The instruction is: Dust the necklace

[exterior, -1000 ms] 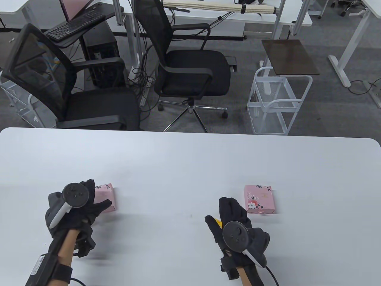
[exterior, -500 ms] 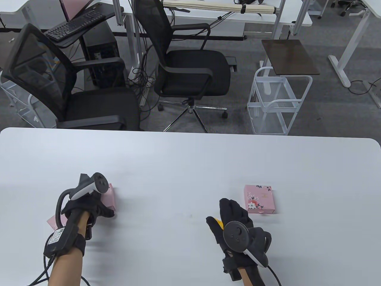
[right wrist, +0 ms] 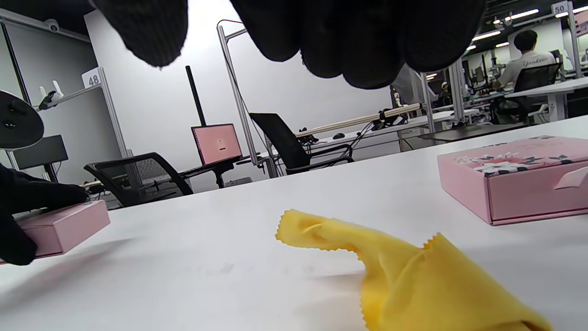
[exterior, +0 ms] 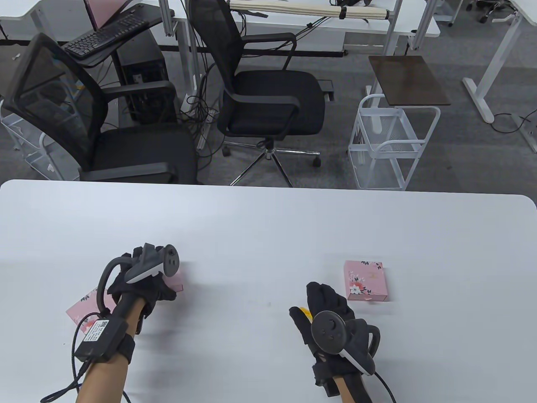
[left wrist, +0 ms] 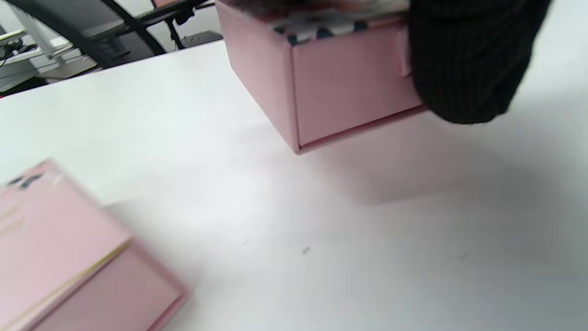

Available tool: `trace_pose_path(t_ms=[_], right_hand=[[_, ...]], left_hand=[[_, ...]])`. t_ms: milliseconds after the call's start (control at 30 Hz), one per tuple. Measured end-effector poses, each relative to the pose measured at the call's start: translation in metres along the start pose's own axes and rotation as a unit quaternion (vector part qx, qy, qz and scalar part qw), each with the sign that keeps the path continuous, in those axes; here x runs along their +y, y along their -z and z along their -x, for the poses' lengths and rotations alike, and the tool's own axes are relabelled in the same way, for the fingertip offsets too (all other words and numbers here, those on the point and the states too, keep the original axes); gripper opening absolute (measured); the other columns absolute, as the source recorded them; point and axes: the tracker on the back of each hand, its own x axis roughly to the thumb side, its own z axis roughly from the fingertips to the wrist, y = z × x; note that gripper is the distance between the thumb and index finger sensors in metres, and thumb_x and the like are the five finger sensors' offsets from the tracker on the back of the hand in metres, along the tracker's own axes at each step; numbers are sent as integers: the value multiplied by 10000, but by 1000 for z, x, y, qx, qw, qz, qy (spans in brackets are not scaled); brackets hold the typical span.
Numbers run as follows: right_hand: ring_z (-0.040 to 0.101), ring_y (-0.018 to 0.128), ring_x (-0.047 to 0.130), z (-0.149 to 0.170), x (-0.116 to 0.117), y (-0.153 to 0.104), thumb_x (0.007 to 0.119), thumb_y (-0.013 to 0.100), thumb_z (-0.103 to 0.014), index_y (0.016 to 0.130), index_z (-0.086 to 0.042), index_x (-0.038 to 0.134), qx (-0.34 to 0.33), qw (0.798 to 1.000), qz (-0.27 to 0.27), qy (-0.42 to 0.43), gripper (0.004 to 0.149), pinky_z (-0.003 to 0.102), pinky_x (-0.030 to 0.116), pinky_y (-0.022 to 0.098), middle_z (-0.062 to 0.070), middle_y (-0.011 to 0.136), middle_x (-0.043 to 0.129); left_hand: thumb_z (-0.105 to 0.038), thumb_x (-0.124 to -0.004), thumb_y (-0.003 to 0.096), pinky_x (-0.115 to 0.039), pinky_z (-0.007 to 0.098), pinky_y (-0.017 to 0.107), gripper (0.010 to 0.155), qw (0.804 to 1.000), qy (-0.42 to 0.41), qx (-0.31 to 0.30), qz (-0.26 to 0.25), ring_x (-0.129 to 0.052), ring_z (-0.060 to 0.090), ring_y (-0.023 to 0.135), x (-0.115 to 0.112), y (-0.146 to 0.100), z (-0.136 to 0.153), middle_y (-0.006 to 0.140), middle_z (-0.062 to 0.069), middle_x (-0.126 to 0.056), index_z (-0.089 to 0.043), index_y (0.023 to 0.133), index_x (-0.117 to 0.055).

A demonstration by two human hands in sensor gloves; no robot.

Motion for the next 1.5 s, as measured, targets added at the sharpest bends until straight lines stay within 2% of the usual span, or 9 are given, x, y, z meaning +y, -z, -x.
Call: trace_pose_path(t_ms=[167, 467, 667, 933, 1100, 1167, 1267, 1400, 1500], right_hand=[[592, 917, 638, 3, 0, 1, 681, 656, -490, 1145, -24, 490, 4, 1000, -4, 18, 702, 685, 567, 690, 334, 1131, 519], [592, 915, 642, 8, -6, 1, 678, 659, -488, 1144, -24, 491, 7, 997, -1, 72, 698, 683, 569, 689, 339, 1129, 519], [591, 913, 645, 10, -2, 1, 676, 659, -490, 1144, -23, 491, 10, 997, -17, 81, 698, 681, 571, 689, 336, 1128, 523], [592, 911, 643, 8, 2, 2, 674, 662, -488, 1145, -20, 490, 8, 996, -30, 87, 697, 673, 576, 689, 340, 1127, 522], [590, 907, 648, 7, 3, 2, 673, 663, -487, 1144, -18, 491, 7, 996, -31, 79, 697, 667, 582, 686, 341, 1125, 524], [584, 903, 656, 6, 3, 2, 673, 662, -487, 1143, -18, 494, 6, 997, -31, 77, 696, 661, 589, 684, 341, 1121, 530], [565, 889, 686, 3, 7, 1, 673, 662, -486, 1138, -24, 510, 0, 997, -31, 69, 683, 640, 617, 675, 332, 1108, 562], [510, 811, 807, -3, 14, 1, 671, 661, -484, 1119, -27, 555, -10, 996, -48, 69, 657, 596, 697, 636, 291, 1052, 683], [480, 759, 861, -10, 23, 1, 672, 661, -475, 1108, -24, 575, -16, 993, -72, 90, 642, 569, 737, 606, 277, 1015, 736]], left_hand=[[-648, -920, 420, -287, 660, 804, 1157, 999, -10, -46, -22, -233, 381, 1132, 16, -3, -37, 1280, 138, -293, -168, 1193, -205], [-631, -915, 426, -291, 666, 800, 1145, 992, -7, -121, -45, -224, 383, 1128, 18, 8, -122, 1279, 135, -273, -172, 1185, -190], [-618, -908, 440, -282, 667, 798, 1128, 989, -10, -146, 2, -215, 378, 1130, 11, 22, -152, 1278, 130, -263, -175, 1181, -183], [-620, -856, 460, -264, 678, 790, 1095, 987, -33, -158, -13, -156, 367, 1137, 0, 27, -156, 1273, 96, -192, -199, 1166, -133], [-675, -803, 436, -245, 690, 785, 1104, 982, -45, -180, -42, -128, 373, 1137, 3, 13, -139, 1272, 98, -153, -202, 1172, -131], [-671, -707, 485, -266, 683, 787, 966, 980, -52, -183, -62, -158, 360, 1144, 3, 5, -130, 1280, 64, -199, -242, 1184, -196], [-535, -626, 585, -339, 656, 795, 674, 977, -79, -176, -95, -280, 320, 1154, -3, -5, -120, 1271, -4, -396, -296, 1173, -398], [-440, -603, 615, -405, 634, 794, 572, 975, -78, -168, -124, -362, 304, 1147, -16, -10, -114, 1255, -36, -449, -326, 1153, -445], [-410, -585, 620, -472, 603, 791, 537, 978, -78, -157, -112, -443, 276, 1131, -24, -6, -113, 1242, -55, -450, -339, 1137, -456]])
